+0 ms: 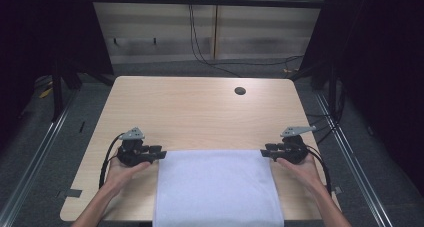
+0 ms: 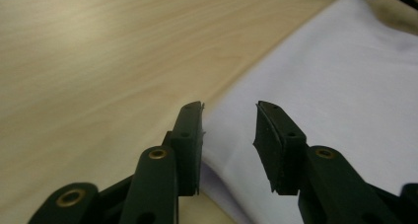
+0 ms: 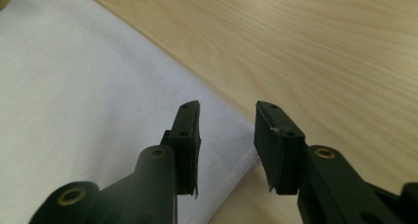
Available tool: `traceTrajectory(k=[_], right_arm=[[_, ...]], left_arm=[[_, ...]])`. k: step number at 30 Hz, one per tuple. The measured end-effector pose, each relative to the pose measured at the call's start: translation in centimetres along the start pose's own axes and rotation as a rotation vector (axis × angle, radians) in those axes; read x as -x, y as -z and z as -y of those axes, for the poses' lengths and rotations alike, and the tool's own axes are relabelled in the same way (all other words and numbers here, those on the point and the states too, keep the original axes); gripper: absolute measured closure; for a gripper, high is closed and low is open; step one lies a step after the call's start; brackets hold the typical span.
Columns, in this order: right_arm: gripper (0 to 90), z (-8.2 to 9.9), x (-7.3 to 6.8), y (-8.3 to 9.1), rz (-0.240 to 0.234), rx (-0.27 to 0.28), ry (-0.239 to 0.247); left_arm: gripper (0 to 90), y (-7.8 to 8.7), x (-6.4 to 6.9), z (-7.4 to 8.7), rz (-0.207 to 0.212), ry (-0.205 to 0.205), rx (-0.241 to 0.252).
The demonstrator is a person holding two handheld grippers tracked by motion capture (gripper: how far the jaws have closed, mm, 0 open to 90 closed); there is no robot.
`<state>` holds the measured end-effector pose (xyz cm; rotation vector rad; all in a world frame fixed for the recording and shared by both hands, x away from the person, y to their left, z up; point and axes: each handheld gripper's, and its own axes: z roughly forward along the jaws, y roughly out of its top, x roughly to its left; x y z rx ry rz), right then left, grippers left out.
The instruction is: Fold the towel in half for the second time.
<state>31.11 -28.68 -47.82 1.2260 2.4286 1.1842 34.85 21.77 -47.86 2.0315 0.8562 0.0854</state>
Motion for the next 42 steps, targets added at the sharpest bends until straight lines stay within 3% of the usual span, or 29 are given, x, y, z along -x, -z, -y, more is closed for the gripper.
traceTrajectory(k=[2,3,8,12,15,18,21,23,25,28,33,37,42], right_arm=[[58.0,0.1,0.7,-1.0,0.003,-0.018,-0.005],[57.1,0.2,1.0,-1.4,-0.004,-0.028,-0.013],[54.2,0.6,1.5,-2.6,-0.005,-0.044,-0.016],[60.5,0.3,1.0,-2.9,-0.008,-0.056,0.004],[65.8,0.5,1.2,-2.7,-0.035,-0.057,-0.019],[73.2,0.9,1.3,-2.3,-0.047,-0.059,-0.032],[81.2,1.2,1.2,-2.1,-0.058,-0.066,-0.051],[84.7,1.1,1.1,-1.8,-0.058,-0.065,-0.057],[85.9,1.0,0.9,-1.6,-0.043,-0.057,-0.063],[86.7,0.4,0.7,-1.0,-0.040,-0.029,-0.074],[87.0,-2.0,1.2,0.8,-0.058,0.094,-0.066],[87.2,-4.1,2.0,1.4,-0.048,0.131,-0.066],[87.2,-6.3,2.8,2.2,-0.020,0.192,-0.074]], left_arm=[[59.5,-0.5,-1.1,0.1,-0.001,0.049,0.007],[57.4,-0.7,-1.4,0.2,-0.005,0.050,-0.013],[43.5,-1.1,-1.6,0.6,-0.025,0.035,-0.044],[41.8,-1.7,-0.7,1.0,0.008,0.004,-0.098],[41.9,-1.6,-0.5,1.2,0.012,-0.004,-0.105],[49.7,-1.8,-0.5,1.3,0.033,-0.013,-0.125],[69.7,-1.7,0.0,1.4,0.033,-0.048,-0.142],[81.3,-1.6,0.3,1.6,0.046,-0.069,-0.134],[85.6,-1.4,0.5,1.4,0.052,-0.066,-0.111],[86.2,-0.8,0.2,0.5,0.060,-0.028,-0.035],[86.1,-0.2,-1.1,-1.7,0.057,-0.001,0.030],[86.1,0.0,-1.5,-3.8,0.035,-0.033,0.039],[86.2,1.0,-2.2,-7.1,0.002,-0.028,0.123]])
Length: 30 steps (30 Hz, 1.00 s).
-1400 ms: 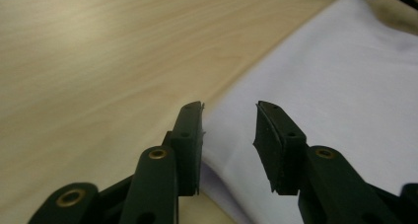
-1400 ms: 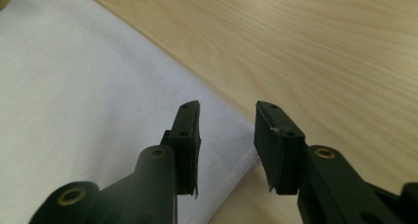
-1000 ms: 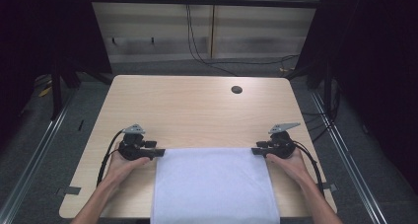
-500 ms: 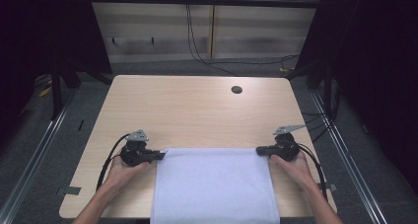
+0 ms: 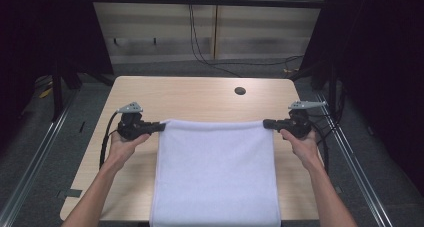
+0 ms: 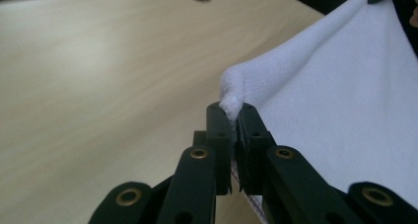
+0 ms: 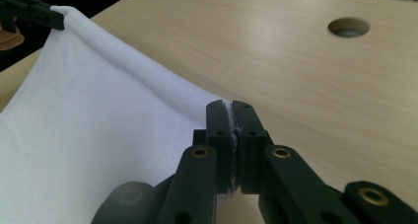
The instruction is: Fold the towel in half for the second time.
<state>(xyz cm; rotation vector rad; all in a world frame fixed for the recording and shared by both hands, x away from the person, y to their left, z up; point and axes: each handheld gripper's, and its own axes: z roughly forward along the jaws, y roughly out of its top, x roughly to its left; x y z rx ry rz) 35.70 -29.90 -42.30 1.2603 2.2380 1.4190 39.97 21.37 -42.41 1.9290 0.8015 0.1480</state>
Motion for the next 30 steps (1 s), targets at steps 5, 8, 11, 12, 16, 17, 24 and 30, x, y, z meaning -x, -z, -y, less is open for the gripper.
traceTrajectory(k=[5,8,11,12,16,17,24,30], right_arm=[[87.2,-2.0,0.8,-0.2,0.020,0.034,0.006],[87.2,-2.8,1.3,-0.5,0.031,0.036,0.006],[87.3,-4.0,1.5,-0.7,0.044,0.036,0.006],[87.2,-4.3,1.6,-0.8,0.048,0.034,0.013],[87.3,-5.5,1.3,-0.7,0.057,0.057,0.023],[87.3,-5.6,1.3,-0.5,0.055,0.072,0.022],[87.3,-5.9,0.7,2.8,0.031,0.183,0.041],[87.3,-3.1,-1.6,4.4,-0.001,0.109,0.094]], left_arm=[[86.2,0.0,-0.8,-0.9,-0.024,0.019,0.041],[86.2,-0.1,-1.2,-1.3,-0.027,0.029,0.063],[86.1,-0.4,-1.7,-2.4,-0.058,0.033,0.060],[86.1,-0.4,-1.8,-2.9,-0.068,0.037,0.065],[86.1,0.0,-1.5,-3.8,-0.065,0.032,0.102],[86.1,0.2,-1.2,-3.9,-0.049,0.022,0.110],[86.1,2.4,2.3,-4.9,-0.011,-0.077,0.158],[86.0,3.3,3.1,-1.9,0.013,-0.085,0.121]])
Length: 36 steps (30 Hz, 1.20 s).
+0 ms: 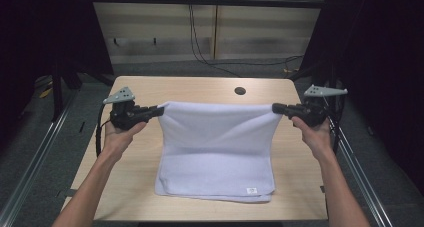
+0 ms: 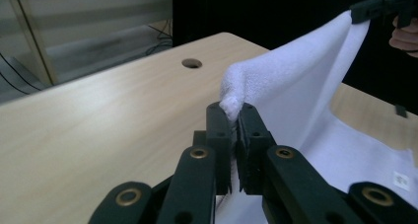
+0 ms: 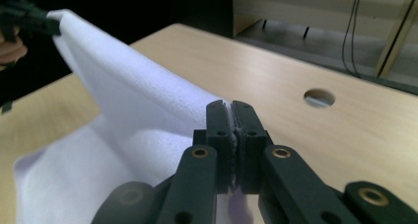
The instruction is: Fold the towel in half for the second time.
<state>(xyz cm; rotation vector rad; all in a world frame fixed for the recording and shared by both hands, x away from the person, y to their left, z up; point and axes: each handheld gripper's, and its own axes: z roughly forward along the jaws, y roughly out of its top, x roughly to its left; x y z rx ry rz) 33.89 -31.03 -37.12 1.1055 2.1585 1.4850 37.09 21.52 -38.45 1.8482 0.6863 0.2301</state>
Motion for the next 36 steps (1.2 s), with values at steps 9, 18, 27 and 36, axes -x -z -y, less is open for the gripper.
traceTrajectory(k=[9,18,27,36], right_arm=[[87.0,6.5,-3.9,1.7,-0.061,-0.093,0.035],[85.3,11.4,-7.3,3.0,-0.082,-0.196,0.042],[74.3,14.4,-9.0,3.8,-0.128,-0.294,0.031],[59.5,13.6,-8.9,4.7,-0.001,-0.099,-0.003]], left_arm=[[85.8,1.5,4.2,5.5,0.067,-0.007,-0.097],[84.7,2.7,7.1,10.5,0.108,0.003,-0.286],[78.8,3.4,8.0,12.9,0.122,0.021,-0.366],[57.8,4.9,7.3,11.4,0.059,0.116,-0.135]])
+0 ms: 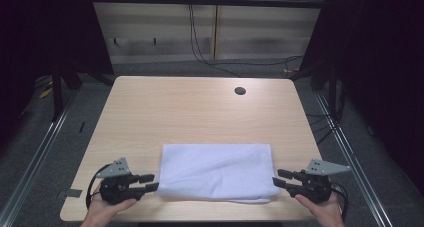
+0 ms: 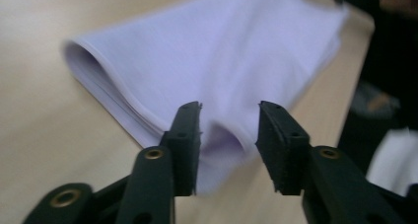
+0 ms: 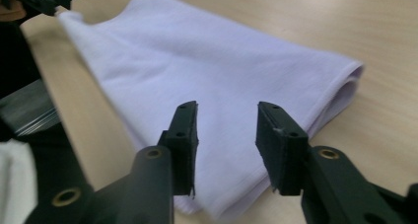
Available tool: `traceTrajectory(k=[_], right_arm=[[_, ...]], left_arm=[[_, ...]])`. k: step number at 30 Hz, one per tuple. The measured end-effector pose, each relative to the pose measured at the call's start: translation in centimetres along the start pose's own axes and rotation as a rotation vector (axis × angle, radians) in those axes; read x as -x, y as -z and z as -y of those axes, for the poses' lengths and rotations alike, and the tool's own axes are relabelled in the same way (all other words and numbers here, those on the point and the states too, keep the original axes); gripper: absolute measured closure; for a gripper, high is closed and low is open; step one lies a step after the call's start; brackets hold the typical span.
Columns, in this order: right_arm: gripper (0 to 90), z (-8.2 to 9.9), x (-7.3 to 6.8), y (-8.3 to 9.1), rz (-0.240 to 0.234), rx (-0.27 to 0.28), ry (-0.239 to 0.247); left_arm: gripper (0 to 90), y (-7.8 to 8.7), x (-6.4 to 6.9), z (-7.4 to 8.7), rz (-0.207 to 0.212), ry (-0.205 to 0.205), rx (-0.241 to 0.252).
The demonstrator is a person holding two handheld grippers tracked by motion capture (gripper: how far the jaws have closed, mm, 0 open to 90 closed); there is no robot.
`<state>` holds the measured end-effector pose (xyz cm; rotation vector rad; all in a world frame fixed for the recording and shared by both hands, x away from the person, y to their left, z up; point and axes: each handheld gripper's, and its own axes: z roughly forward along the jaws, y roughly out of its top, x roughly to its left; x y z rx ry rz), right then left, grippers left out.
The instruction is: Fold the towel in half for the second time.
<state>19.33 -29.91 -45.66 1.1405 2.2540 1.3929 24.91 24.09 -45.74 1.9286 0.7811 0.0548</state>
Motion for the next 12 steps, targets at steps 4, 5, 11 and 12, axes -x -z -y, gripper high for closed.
traceTrajectory(k=[4,5,11,12], right_arm=[[55.7,-0.2,1.1,0.0,0.055,0.088,-0.054],[54.9,-0.2,1.5,0.1,0.056,0.105,-0.064],[48.6,0.8,3.5,0.9,0.085,0.158,-0.152],[47.7,0.9,3.6,1.1,0.096,0.173,-0.158]], left_arm=[[49.0,-0.5,-2.7,-0.2,-0.084,0.078,0.049],[48.1,-0.4,-3.3,-0.1,-0.102,0.096,0.057],[43.2,0.5,-4.6,0.5,-0.174,0.080,0.062],[41.9,0.5,-4.6,0.5,-0.163,0.086,0.052]])
